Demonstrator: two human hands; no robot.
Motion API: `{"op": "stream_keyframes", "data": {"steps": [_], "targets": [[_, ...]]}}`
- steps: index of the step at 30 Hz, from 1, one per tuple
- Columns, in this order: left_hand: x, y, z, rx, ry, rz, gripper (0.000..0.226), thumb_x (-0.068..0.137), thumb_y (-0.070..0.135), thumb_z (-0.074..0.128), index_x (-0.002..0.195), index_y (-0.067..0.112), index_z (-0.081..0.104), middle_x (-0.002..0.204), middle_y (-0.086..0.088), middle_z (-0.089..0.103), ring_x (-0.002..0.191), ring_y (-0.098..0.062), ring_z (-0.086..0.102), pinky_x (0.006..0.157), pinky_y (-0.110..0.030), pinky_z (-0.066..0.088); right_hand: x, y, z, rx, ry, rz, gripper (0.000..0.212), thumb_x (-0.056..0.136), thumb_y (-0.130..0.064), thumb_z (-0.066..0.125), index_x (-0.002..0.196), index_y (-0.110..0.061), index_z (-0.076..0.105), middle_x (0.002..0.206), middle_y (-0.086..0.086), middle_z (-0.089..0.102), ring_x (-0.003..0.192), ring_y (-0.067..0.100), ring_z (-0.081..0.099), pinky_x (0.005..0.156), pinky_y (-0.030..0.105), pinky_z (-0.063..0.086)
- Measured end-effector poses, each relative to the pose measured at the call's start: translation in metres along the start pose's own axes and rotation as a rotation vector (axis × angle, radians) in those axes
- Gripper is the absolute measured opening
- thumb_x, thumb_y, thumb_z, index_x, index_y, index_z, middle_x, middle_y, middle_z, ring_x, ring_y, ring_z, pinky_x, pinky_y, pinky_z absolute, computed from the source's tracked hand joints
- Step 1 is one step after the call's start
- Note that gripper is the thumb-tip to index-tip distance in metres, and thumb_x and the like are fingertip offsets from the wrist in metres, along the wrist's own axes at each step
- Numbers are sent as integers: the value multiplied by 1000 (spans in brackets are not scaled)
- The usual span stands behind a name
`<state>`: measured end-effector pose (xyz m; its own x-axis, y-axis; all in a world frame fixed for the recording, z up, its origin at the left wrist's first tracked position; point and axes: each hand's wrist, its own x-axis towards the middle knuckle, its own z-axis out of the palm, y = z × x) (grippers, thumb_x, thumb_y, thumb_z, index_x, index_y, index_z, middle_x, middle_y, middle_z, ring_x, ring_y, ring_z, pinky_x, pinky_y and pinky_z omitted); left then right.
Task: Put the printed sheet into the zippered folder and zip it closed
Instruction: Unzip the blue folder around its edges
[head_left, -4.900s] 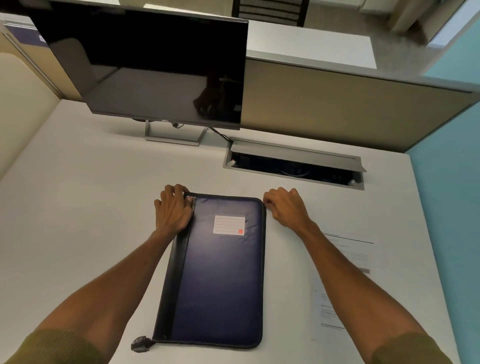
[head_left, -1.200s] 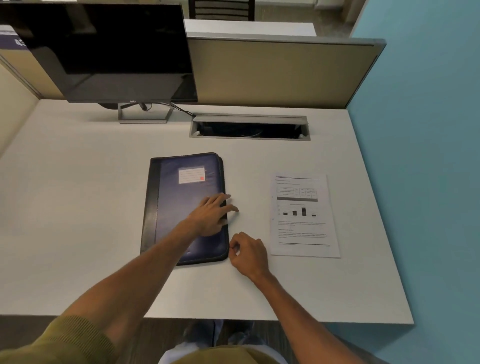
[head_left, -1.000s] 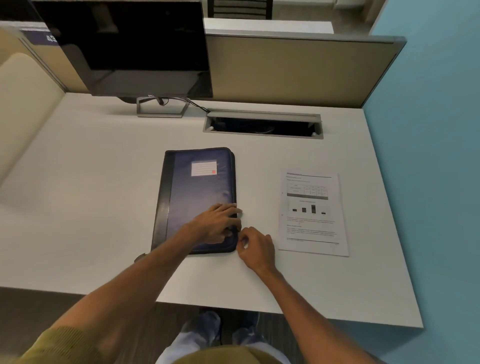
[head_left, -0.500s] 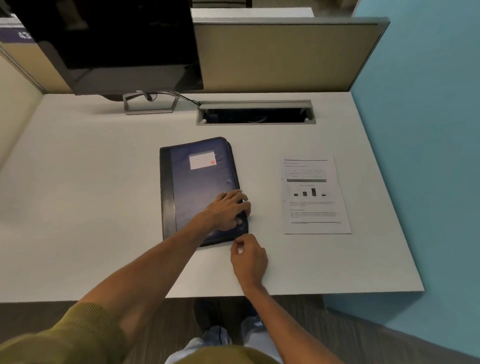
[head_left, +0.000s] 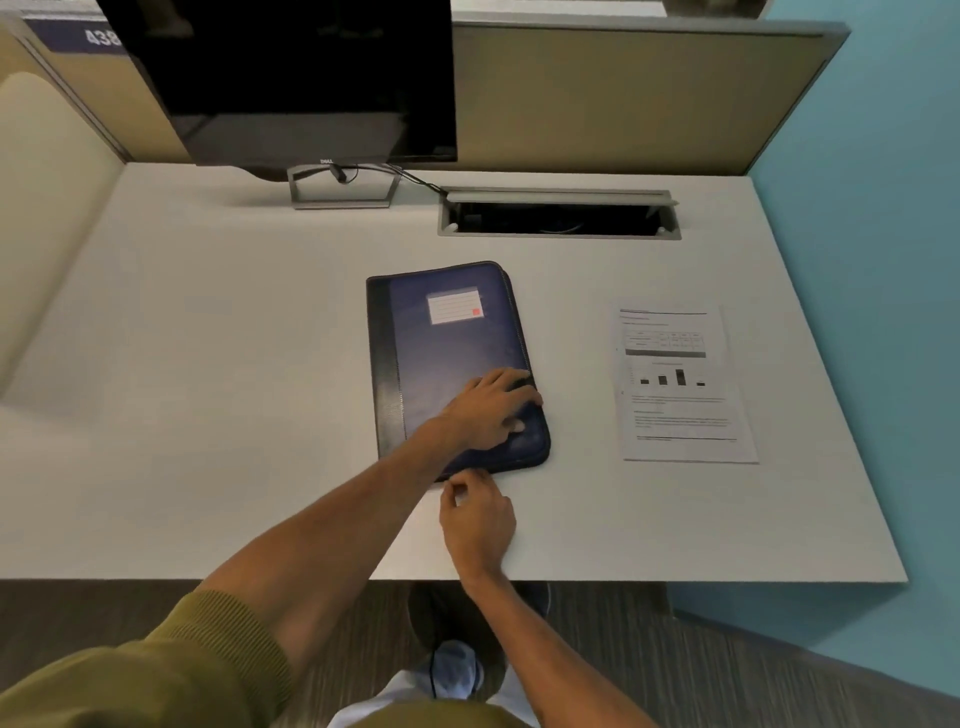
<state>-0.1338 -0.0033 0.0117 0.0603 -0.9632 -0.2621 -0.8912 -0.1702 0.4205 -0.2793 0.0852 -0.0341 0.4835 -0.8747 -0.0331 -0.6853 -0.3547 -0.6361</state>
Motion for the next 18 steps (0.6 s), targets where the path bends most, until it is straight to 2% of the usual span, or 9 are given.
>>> {"op": "stream_keyframes", "data": {"steps": [5,8,10,14,18], "targets": [[-69,-67,-3,-50,95,-233,68,103,39,65,161,43,30,177,-5,11,162,-35,13,128,-61,24,-2,-2,-1,41,31,8,9,89,-27,79,96,-26,73,93,-7,75,79,13,69,72,31,60],[-113,-100,8,-98,91,-357,81,99,62,60,164,53,14,179,-1,-13,164,-37,-7,130,-65,15,-4,-5,1,67,47,23,12,87,-24,82,93,-25,72,88,-7,75,75,11,67,71,32,60],[-133,-110,15,-128,76,-387,86,95,75,54,164,58,5,176,1,-25,164,-40,-11,127,-67,18,-7,-8,4,65,49,25,13,87,-22,82,91,-25,71,86,-7,73,73,11,65,71,35,60],[-143,-106,24,-98,118,-422,84,98,73,51,165,56,3,176,2,-27,164,-40,6,120,-62,39,-17,-21,15,62,38,9,13,88,-21,81,93,-24,70,86,-5,73,73,12,64,71,37,60],[-146,-101,29,-18,192,-418,79,100,73,46,166,52,7,179,-6,-13,156,-42,28,117,-58,42,-29,-35,25,51,8,-32,10,90,-22,79,95,-25,70,90,-7,73,76,12,64,71,35,58]]}}
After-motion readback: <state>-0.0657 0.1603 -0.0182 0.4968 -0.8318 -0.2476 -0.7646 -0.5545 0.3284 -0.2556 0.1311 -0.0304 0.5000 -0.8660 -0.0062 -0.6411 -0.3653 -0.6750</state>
